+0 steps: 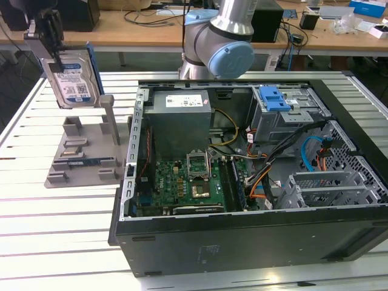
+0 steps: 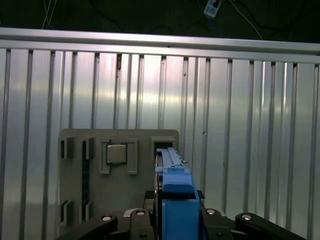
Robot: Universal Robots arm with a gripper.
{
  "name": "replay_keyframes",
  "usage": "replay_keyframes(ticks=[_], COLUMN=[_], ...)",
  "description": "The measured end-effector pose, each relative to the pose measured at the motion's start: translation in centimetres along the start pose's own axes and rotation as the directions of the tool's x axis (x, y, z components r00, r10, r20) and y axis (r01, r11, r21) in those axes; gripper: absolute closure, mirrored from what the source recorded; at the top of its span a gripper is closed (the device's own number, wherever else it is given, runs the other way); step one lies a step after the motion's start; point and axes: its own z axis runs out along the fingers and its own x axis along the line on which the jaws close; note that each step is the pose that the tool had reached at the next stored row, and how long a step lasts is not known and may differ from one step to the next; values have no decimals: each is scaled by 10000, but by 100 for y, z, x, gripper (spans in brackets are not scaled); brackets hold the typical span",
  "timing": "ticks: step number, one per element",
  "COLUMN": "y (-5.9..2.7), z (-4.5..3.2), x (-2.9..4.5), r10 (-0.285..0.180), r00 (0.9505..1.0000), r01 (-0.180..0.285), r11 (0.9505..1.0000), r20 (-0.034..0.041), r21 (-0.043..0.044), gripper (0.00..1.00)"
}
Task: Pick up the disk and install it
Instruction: 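Pick up the disk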
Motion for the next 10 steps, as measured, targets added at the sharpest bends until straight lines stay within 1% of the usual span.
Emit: replay_keyframes(ticks=[3,8,10], y=[1,3,4], z=[-61,-136,-184], x=[-3,-5,-6], r10=[0,-1,0], r00=[10000,10000,10000], r01=[0,1,0], r11=[10000,10000,10000], r20=[0,0,0], r21=[1,1,1], gripper=[63,63,63])
